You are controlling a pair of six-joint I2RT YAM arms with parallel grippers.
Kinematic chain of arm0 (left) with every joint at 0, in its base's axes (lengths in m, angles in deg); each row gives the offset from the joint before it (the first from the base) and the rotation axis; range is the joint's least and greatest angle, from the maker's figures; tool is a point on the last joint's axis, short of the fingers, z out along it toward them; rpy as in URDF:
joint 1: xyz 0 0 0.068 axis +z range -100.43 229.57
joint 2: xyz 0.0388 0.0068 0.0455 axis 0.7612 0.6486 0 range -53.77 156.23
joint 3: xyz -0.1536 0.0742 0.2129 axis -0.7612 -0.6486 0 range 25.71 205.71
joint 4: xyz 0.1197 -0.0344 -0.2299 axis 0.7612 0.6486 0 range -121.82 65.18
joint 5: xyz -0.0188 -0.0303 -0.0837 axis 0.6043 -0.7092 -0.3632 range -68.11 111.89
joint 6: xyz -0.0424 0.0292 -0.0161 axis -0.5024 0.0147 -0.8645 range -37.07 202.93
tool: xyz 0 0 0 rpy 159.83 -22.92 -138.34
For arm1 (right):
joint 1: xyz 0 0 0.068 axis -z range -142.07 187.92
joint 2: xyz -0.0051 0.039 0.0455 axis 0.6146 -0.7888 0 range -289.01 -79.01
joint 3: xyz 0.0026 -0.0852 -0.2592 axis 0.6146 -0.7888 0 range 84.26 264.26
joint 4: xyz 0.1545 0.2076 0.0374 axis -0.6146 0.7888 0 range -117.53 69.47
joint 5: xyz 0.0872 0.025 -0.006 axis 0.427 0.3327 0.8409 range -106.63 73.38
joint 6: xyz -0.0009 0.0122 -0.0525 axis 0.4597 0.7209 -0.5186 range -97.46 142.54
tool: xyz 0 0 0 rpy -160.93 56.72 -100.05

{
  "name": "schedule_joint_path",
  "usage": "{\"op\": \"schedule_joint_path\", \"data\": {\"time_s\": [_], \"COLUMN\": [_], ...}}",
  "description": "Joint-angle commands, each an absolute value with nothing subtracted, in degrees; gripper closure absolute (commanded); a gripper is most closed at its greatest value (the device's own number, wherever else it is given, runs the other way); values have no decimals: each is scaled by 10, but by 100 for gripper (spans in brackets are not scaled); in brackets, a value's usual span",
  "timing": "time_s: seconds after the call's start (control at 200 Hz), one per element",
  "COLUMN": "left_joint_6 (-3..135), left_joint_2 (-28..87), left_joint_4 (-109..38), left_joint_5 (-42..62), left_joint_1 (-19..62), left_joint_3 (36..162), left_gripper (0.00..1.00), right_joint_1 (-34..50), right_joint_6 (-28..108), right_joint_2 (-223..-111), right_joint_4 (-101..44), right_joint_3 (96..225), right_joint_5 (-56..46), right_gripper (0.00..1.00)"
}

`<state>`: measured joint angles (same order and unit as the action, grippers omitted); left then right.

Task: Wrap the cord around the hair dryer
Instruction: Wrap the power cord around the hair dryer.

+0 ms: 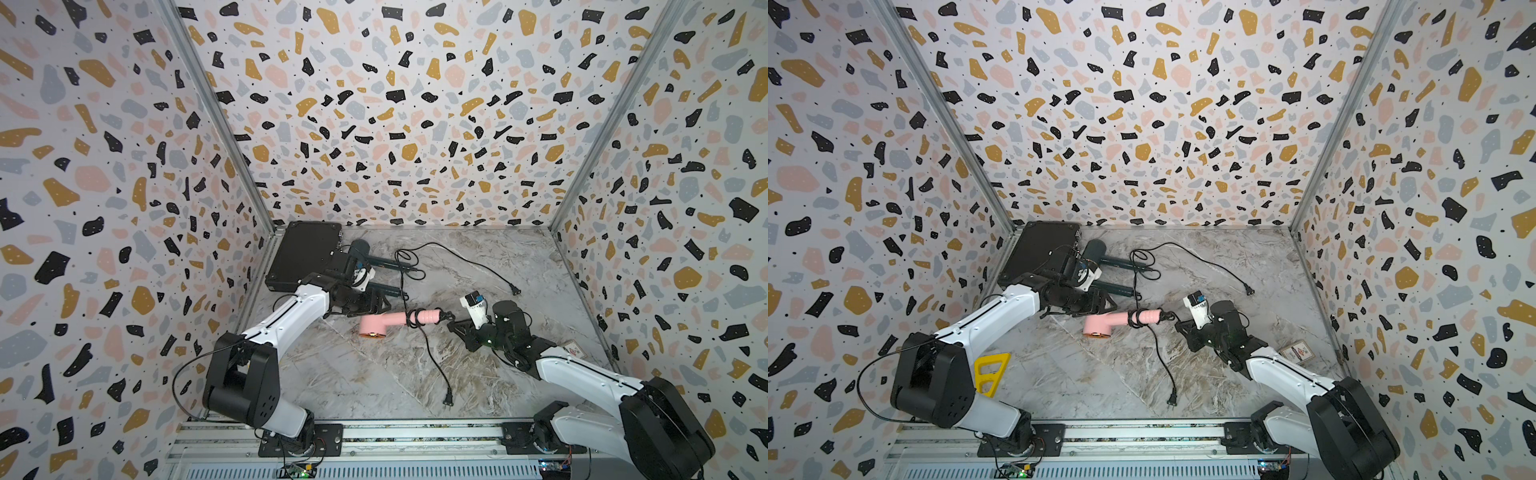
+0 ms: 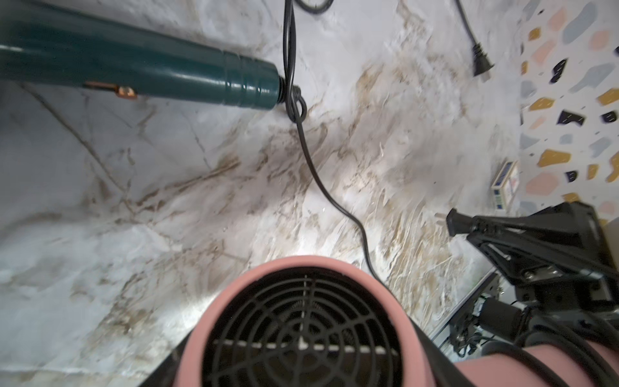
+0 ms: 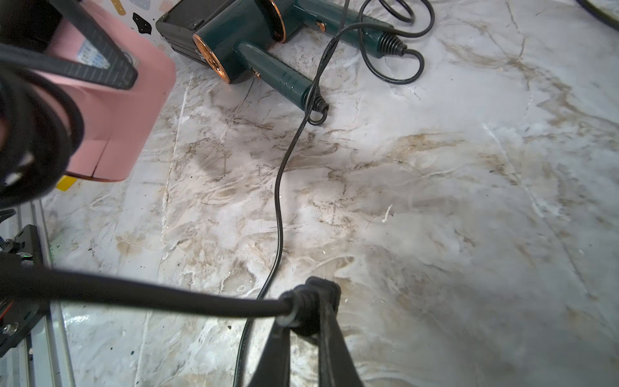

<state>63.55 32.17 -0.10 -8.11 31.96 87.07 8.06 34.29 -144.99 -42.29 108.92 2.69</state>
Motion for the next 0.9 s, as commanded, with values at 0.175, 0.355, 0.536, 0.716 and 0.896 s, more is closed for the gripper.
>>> {"op": "schedule_joint_path", "data": {"time_s": [0.175,0.355,0.536,0.716,0.896], "left_joint_6": [659,629,640,609,537], "left_joint_2": [293,264,252,244,232], "left_joint_4": [9,26,40,0,-68], "left_joint_5": [-126,11,38,-33,-61], "left_joint_1": [333,334,331,338,359], "left_joint_3": [877,873,879,877,870], "left_gripper": [100,100,100,100,100], "right_joint_1": [80,80,80,80,80], "right_joint_6": [352,339,324,317,322], "right_joint_2": [-1371,-1281,-1253,-1248,-1231], "right_joint_4": [-455,-413,-356,-349,-338], "right_joint_3": [1058,1075,1128,1119,1102], "right_joint_5": [-50,-46,-3,11,2], "right_gripper": [100,100,100,100,100]}}
